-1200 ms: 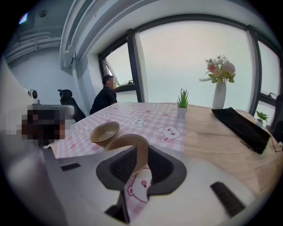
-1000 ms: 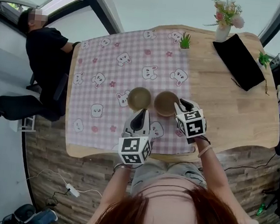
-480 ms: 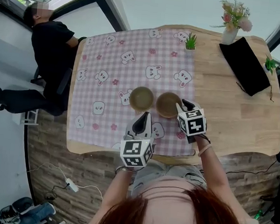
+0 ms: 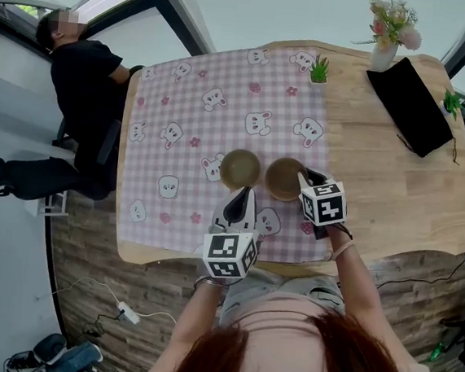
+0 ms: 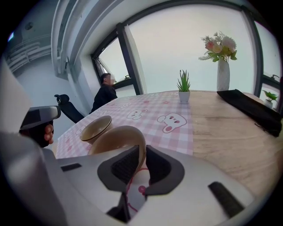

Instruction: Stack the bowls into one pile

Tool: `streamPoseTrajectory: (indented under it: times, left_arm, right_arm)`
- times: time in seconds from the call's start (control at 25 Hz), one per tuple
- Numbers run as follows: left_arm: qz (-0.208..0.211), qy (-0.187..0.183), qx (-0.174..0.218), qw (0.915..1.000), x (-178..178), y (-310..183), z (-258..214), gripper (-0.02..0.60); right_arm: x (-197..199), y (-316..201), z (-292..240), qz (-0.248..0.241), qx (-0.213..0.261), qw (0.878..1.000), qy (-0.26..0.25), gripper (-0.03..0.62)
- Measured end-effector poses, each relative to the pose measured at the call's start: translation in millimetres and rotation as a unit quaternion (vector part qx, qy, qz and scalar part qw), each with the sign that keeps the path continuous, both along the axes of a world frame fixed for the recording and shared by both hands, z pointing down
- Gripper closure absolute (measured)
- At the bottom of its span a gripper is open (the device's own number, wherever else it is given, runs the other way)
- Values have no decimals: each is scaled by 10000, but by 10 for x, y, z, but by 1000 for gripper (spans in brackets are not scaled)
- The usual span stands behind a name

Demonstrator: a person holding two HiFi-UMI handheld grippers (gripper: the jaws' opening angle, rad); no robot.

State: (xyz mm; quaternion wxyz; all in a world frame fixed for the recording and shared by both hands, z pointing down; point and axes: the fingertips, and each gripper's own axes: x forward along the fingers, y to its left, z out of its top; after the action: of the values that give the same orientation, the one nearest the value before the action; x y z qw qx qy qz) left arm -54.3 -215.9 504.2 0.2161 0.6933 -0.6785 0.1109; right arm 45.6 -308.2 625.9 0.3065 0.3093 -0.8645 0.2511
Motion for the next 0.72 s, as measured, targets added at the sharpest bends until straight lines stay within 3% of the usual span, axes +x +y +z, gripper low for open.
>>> streamPoseTrajectory:
  times: [0.72]
  left_arm:
    - [344,27,37,9994,-275,70,-114,566]
  right_arm:
    - [113,143,-217,783,-81,9967,-219,580]
